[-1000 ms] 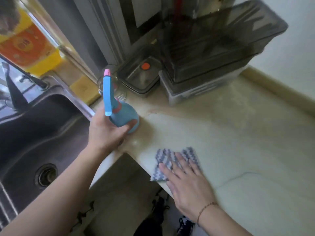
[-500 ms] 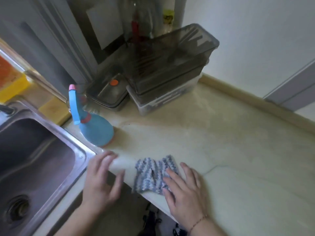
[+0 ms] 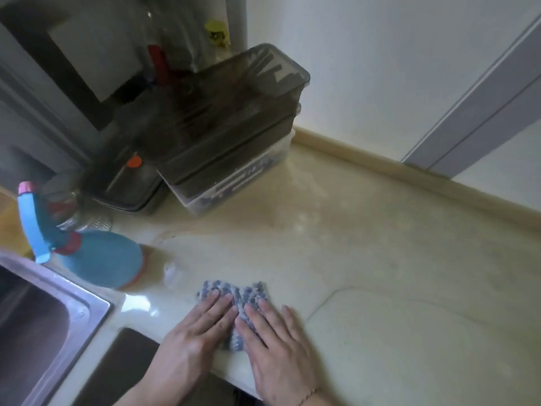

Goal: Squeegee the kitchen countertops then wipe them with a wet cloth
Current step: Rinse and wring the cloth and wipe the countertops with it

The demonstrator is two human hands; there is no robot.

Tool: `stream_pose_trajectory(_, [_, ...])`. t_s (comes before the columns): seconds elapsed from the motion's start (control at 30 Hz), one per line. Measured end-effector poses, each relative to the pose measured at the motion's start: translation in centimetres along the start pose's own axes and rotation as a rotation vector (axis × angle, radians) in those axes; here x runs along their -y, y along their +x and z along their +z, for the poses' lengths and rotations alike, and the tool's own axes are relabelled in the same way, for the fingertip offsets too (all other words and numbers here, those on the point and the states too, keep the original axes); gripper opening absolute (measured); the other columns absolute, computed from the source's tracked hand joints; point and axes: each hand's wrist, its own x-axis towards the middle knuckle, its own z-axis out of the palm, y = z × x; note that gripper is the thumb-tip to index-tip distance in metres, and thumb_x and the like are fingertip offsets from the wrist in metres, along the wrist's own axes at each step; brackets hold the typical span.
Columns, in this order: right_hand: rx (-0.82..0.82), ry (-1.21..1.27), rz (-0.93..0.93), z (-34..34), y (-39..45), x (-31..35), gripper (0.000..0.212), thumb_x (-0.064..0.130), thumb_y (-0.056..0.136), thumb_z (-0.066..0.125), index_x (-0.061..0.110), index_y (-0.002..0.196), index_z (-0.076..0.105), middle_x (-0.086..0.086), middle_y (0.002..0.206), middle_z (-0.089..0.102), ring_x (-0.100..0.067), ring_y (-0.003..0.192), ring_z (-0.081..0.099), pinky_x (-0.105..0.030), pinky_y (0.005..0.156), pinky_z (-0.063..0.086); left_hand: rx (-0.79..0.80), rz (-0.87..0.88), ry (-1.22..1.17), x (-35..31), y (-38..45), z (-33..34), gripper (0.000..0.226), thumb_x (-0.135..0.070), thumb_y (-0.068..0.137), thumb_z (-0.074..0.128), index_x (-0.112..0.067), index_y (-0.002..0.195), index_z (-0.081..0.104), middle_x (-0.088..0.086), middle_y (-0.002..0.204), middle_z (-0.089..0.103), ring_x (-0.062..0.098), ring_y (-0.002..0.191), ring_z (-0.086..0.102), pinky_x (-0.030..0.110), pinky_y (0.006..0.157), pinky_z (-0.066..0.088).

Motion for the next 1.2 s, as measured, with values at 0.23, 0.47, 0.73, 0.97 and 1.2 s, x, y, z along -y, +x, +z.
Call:
stream_pose_trajectory(0.23, [0.015,-0.059,0.04,0.2,3.5,-5.5,0.04,0.018,0.089,0.047,0.017,0.125,0.065,-0.001,0.134,0.06,-0.023,0.131,0.05,-0.049,0.109,0.031,-0.045,0.03,0.054,-1.4,7.6,0.2,0.044,-0.018,0.091,0.039,-0.011,0.128,0.062,0.005,0.138,0.054,0.024,0.131,0.047,0.025,0.114,0.026])
stream_pose_trajectory(0.47, [0.227,-0.14,0.422,-2.9,14.4,-18.7,0.055,0.017,0.09,0.03,0.015,0.142,0.046,-0.004,0.15,0.044,-0.022,0.141,0.036,-0.045,0.114,0.024,0.021,0.046,0.096,-4.4,28.0,0.7,0.045,-0.012,0.097,0.037,-0.01,0.141,0.047,0.01,0.152,0.036,0.024,0.142,0.031,0.017,0.112,0.007])
stream_pose_trajectory(0.73, [0.215,-0.168,0.528,-4.7,20.6,-25.4,0.061,0.003,0.087,0.048,0.026,0.143,0.044,0.0,0.148,0.045,-0.029,0.126,0.049,-0.036,0.101,0.044,0.055,0.025,0.141,-4.8,37.7,1.2,0.049,-0.006,0.095,0.045,-0.022,0.141,0.047,0.0,0.152,0.038,0.02,0.14,0.033,0.032,0.112,0.031])
stream_pose_trajectory(0.97, [0.13,-0.181,0.446,-3.3,14.0,-18.6,0.039,0.006,0.084,0.061,0.018,0.121,0.064,-0.006,0.126,0.064,-0.029,0.113,0.061,-0.034,0.085,0.051,0.047,0.107,0.045,-4.2,30.4,1.1,0.039,-0.023,0.091,0.048,-0.016,0.125,0.064,0.002,0.139,0.054,0.02,0.131,0.047,0.03,0.108,0.036])
stream_pose_trajectory(1.2, [0.037,0.057,0.249,-2.5,-1.0,-4.9,0.046,0.01,0.082,0.035,0.009,0.106,0.075,-0.008,0.116,0.07,-0.03,0.11,0.066,-0.041,0.102,0.044,0.175,0.285,-0.018,-4.2,9.1,0.1,0.038,-0.022,0.085,0.059,-0.016,0.121,0.068,0.002,0.132,0.06,0.016,0.126,0.053,0.03,0.099,0.048])
